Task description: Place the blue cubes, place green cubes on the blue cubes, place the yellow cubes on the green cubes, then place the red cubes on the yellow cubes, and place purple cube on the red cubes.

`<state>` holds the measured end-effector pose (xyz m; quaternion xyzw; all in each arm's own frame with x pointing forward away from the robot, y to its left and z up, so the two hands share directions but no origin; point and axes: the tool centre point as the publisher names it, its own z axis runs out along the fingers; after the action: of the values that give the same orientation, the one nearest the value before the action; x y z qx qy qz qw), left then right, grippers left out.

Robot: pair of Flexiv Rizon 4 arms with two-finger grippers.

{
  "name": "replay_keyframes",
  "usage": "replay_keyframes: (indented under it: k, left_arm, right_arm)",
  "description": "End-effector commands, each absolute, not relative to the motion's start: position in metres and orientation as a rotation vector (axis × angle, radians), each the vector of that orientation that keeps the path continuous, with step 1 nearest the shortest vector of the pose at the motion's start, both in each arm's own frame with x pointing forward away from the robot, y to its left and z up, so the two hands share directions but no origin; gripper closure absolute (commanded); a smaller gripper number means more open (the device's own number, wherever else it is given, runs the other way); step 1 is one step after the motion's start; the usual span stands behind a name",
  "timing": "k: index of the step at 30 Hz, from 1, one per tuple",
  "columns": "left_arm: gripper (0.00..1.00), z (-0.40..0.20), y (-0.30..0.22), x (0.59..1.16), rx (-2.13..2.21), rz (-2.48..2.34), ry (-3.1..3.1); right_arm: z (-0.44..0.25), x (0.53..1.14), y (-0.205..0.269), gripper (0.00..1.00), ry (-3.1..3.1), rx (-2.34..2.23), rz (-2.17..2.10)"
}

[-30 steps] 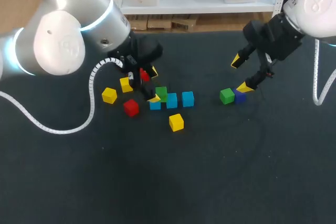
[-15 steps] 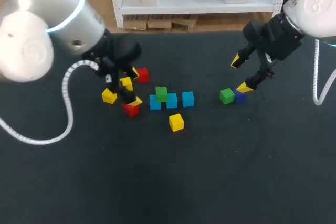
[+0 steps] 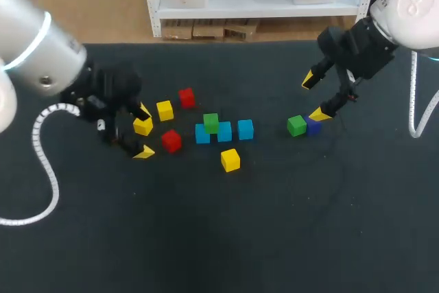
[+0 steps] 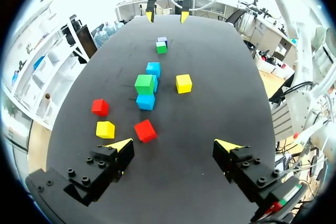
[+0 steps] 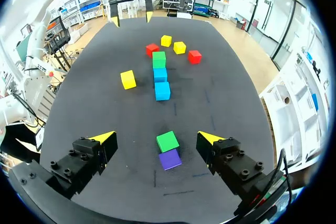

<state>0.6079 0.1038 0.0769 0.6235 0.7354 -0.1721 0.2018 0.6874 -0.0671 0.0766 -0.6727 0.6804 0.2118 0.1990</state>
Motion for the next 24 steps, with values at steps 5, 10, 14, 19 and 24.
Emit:
replay_keyframes:
  k: [5, 10, 14, 19, 24]
  left_arm:
    - [0.00, 0.076, 0.107, 0.605, 1.714, -0.513, 2.017]
    - [0.00, 0.076, 0.107, 0.605, 1.714, -0.513, 2.017]
    - [0.00, 0.076, 0.107, 0.605, 1.714, -0.513, 2.017]
    - [0.00, 0.076, 0.107, 0.605, 1.714, -0.513, 2.017]
    - [0.00, 0.076, 0.107, 0.605, 1.714, -0.513, 2.017]
  right_arm:
    - [0.072, 0.690, -0.071, 0.00, 1.870, -1.894, 0.548]
    - [0.056, 0.699, -0.067, 0.00, 1.761, -2.035, 0.419]
    - [0.045, 0.703, -0.060, 0.00, 1.695, -2.109, 0.432]
    - [0.032, 0.702, -0.054, 0.00, 1.687, -2.117, 0.496]
    - [0.021, 0.705, -0.045, 0.00, 1.657, -2.125, 0.542]
